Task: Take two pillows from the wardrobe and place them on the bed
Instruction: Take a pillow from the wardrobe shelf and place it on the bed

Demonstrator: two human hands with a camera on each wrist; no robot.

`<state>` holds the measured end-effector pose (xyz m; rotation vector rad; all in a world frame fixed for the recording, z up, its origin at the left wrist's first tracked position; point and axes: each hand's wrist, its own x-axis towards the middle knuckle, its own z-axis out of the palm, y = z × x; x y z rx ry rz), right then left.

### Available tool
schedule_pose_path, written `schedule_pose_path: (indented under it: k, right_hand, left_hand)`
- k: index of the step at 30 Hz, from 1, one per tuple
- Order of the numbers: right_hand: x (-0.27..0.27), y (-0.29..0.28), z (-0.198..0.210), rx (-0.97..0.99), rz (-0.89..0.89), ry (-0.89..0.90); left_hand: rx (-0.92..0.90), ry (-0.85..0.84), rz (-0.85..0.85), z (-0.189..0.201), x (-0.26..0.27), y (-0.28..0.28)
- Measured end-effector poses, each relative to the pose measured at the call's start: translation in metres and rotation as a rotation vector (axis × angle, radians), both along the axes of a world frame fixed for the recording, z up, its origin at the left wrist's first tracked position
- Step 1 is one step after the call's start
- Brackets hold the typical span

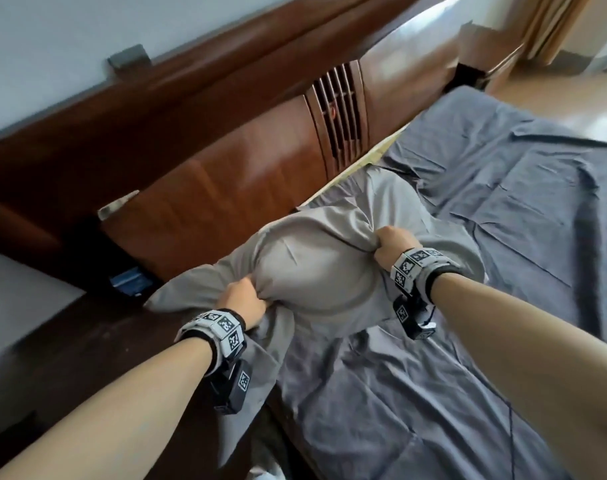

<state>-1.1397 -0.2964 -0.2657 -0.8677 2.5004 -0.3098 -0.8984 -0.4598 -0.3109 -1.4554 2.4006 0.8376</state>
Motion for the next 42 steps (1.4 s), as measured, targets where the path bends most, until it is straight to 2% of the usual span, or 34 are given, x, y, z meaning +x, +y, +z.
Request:
schedule_pose_path:
  k: [5,8,10,12,15,18,23,25,27,36,40,42]
  right_hand:
    - [-0.092,-0.043,-0.051,0.068,-0.144,0.011]
    - [-0.161,-0.072,-0.089,0.026,-0.201,0.069]
    - [-0.208,-0.090,-0.121,-0.049,-0.275,0.158]
    - [-0.248,-0.096,-0.165,-0.027,-0.416,0.210]
    - [-0.294,-0.081,-0.252,0.185,-0.614,0.059]
    - [-0.326,-0.055,-0.339,0.350,-0.651,-0.017]
    - [-0.322,-0.022,-0.454,0.496,-0.731,-0.248]
    - [-0.316,-0.020,-0.466,0.490,-0.756,-0.265]
    - [-0.317,-0.020,-0.460,0.444,-0.794,-0.308]
    - [-0.331,-0.023,-0.449,0.434,-0.798,-0.470]
    - [-0.331,-0.025,-0.445,0.447,-0.804,-0.489]
    - [-0.333,-0.025,-0.445,0.457,-0.800,-0.495]
  left_hand:
    - [0.054,0.035,-0.081,-0.046,-0.109,-0.053]
    - [0.071,0.114,-0.117,-0.085,-0.187,-0.091]
    - [0.056,0.173,-0.113,-0.109,-0.237,-0.112]
    - [0.037,0.231,-0.111,-0.131,-0.286,-0.129]
    - [0.010,0.312,-0.117,-0.171,-0.355,-0.147]
    - [-0.002,0.366,-0.074,-0.217,-0.405,-0.161]
    - [0.101,0.455,-0.004,-0.289,-0.440,-0.163]
    - [0.123,0.472,0.022,-0.299,-0.453,-0.161]
    - [0.113,0.533,0.026,-0.293,-0.473,-0.161]
    - [-0.094,0.762,-0.090,-0.197,-0.614,-0.178]
    - [-0.087,0.858,-0.036,-0.194,-0.648,-0.172]
    - [-0.054,0.811,-0.045,-0.206,-0.659,-0.169]
